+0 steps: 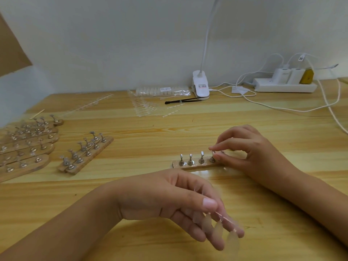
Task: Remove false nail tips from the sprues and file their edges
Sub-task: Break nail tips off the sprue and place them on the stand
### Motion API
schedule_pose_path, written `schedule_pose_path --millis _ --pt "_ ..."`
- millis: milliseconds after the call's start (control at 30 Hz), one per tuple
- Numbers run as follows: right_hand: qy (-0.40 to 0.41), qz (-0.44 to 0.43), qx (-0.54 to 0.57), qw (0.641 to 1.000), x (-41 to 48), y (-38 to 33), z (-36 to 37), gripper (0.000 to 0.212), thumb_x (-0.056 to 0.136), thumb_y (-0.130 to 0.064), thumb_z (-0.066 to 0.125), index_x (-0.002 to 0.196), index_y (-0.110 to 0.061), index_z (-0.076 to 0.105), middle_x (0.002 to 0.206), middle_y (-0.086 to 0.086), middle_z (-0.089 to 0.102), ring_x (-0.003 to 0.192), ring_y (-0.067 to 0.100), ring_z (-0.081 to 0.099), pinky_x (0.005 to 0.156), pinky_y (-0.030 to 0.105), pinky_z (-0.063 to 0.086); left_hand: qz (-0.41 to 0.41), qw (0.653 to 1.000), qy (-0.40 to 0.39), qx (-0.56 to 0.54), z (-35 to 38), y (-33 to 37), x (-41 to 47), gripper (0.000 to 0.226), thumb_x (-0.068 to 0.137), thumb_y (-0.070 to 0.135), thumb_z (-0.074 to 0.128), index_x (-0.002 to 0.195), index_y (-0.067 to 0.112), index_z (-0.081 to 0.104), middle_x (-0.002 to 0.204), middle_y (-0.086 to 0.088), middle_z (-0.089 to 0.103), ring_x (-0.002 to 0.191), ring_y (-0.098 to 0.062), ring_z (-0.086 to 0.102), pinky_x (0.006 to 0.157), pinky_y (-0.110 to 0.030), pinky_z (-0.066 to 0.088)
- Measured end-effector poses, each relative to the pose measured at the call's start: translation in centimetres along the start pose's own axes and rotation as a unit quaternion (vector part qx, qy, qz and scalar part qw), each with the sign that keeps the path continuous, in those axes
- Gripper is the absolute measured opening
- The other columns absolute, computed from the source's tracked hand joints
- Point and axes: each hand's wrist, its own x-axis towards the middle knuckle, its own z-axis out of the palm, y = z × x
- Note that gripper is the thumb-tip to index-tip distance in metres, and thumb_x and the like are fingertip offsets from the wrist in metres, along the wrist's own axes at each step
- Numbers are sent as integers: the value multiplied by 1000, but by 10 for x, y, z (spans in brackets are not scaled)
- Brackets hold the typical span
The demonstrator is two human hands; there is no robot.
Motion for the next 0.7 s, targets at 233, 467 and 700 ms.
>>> schedule_pose_path --millis 233,467,700 --pt "27 45 26 998 -4 -13 -10 43 82 -49 58 121 -33 66 116 -7 59 113 16 51 100 22 38 -14 993 119 -13 -6 -8 6 20 102 17 53 108 13 72 121 -18 69 97 -16 72 84 -20 56" --pt "5 30 126 992 -5 -35 -20 14 82 -50 70 87 -38 73 109 -21 61 112 9 51 88 14 38 8 974 221 -44 -12 -15 11 23 96 9 61 115 -1 69 118 -17 71 100 -19 72 81 -19 57" --pt "-27 19 110 993 -7 -41 -17 15 76 -50 65 83 -37 70 110 -21 60 123 12 46 96 14 33 16 972 233 -29 -11 -17 12 22 95 11 63 114 4 71 118 -14 72 106 -21 71 82 -19 55"
